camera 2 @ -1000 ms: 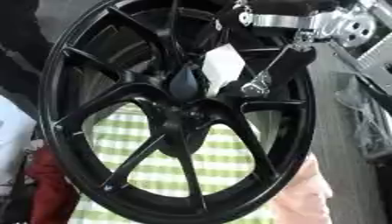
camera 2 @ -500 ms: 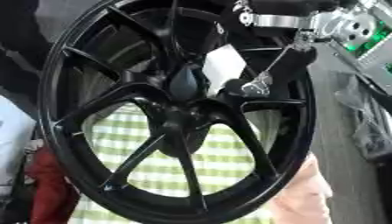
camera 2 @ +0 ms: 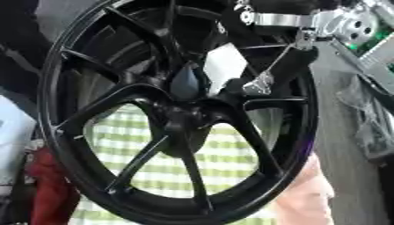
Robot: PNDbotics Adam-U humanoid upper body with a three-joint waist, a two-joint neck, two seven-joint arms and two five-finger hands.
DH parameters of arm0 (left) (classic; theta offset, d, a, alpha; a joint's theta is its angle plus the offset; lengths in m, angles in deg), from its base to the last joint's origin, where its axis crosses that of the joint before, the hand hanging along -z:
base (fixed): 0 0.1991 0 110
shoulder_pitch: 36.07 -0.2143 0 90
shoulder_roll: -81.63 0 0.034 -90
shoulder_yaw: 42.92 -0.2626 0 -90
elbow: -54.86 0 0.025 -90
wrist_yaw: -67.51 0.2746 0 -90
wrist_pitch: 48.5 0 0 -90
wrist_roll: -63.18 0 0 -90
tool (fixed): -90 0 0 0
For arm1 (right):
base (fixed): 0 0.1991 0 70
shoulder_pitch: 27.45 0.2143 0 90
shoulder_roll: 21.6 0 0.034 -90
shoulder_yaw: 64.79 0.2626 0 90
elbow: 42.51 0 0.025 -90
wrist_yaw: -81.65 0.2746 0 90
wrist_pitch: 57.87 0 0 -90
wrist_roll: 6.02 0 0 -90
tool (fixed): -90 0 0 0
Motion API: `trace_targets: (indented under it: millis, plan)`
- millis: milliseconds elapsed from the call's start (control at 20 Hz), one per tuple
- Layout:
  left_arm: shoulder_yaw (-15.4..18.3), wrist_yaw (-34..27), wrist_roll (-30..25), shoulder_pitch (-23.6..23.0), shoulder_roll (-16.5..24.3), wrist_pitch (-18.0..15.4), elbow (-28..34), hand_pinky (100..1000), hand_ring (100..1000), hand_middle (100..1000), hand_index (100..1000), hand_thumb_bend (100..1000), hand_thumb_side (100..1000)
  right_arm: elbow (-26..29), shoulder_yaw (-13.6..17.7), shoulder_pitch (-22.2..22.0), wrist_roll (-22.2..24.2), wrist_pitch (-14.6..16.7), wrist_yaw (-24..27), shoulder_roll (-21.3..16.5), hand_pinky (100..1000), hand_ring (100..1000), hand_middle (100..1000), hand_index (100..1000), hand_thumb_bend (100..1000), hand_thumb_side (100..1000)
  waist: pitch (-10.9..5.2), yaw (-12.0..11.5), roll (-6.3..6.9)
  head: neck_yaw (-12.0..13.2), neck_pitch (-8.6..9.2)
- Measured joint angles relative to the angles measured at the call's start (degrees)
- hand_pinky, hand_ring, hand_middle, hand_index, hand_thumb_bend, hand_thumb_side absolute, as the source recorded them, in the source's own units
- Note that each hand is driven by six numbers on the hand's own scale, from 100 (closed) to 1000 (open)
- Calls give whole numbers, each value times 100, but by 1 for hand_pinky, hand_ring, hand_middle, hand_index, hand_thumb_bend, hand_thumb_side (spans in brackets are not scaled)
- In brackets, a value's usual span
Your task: Pull the pin out of the wheel hub.
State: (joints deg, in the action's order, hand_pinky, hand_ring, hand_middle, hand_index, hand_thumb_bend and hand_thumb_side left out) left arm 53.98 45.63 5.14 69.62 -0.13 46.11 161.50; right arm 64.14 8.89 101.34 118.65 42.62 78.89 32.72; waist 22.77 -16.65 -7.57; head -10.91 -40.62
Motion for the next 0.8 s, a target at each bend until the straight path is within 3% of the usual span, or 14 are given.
trace_targets:
  millis: [150,400,800]
  plan:
    - [0,0,3,0,0,2,0,541,656,703,760,126,834,-15,-1,0,-54,-51,29,4,901,700,419,601,100,100,0,1,0,0,0]
    - [1,0,5,0,0,5,0,542,656,703,760,125,833,-17,-34,-4,-163,-151,145,6,881,621,337,520,100,100,1,7,0,-2,0]
    - [31,0,22,-4,0,5,0,543,654,703,761,125,831,166,-20,-6,-324,-399,471,5,863,584,288,471,100,128,1,38,4,-31,0]
